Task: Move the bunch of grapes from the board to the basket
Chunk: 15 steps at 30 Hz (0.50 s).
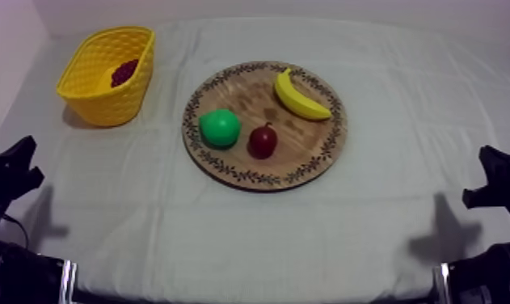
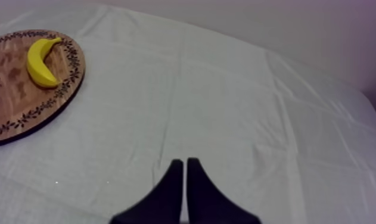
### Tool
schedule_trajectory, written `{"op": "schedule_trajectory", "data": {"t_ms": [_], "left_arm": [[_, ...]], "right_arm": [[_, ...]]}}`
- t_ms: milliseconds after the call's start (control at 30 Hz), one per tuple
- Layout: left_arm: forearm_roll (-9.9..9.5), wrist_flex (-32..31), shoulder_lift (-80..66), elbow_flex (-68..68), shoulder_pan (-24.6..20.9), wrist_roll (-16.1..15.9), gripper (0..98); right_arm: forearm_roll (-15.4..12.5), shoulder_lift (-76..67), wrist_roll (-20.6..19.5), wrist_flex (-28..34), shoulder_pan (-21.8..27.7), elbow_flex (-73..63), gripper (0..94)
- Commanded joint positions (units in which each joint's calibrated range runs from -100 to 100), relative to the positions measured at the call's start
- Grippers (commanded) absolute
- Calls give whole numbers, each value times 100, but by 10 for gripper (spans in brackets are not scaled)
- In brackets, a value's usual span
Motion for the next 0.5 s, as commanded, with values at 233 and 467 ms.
{"op": "schedule_trajectory", "data": {"t_ms": [233, 467], "left_arm": [[-2, 4, 0, 2, 1, 51, 0], [-2, 4, 0, 2, -1, 53, 0]], "right_arm": [[1, -2, 1, 4, 1, -1, 5], [1, -2, 1, 4, 1, -1, 5]]}}
